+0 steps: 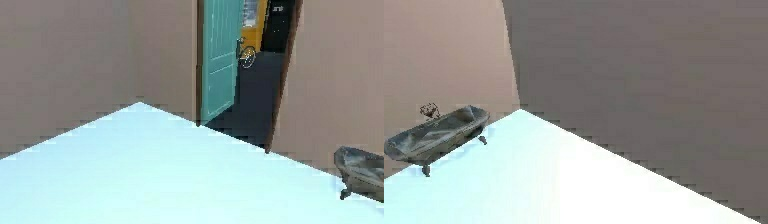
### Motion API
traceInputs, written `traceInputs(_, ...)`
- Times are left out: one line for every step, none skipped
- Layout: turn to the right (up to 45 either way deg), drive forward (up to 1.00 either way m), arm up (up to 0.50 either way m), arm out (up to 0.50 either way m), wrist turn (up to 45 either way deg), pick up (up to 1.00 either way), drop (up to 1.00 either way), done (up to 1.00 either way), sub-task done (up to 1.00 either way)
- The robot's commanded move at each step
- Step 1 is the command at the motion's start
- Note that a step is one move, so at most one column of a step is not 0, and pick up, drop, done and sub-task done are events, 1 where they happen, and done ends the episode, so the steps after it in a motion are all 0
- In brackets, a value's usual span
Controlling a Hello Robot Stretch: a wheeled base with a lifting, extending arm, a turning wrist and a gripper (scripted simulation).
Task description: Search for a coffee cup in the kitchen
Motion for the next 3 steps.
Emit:
traceInputs(0.0,1.00,0.00,0.00,0.0,0.00,0.00,0.00,0.00)
traceInputs(3.0,0.00,0.00,0.00,0.0,0.00,0.00,0.00,0.00)
traceInputs(0.0,0.80,0.00,0.00,0.0,0.00,0.00,0.00,0.00)
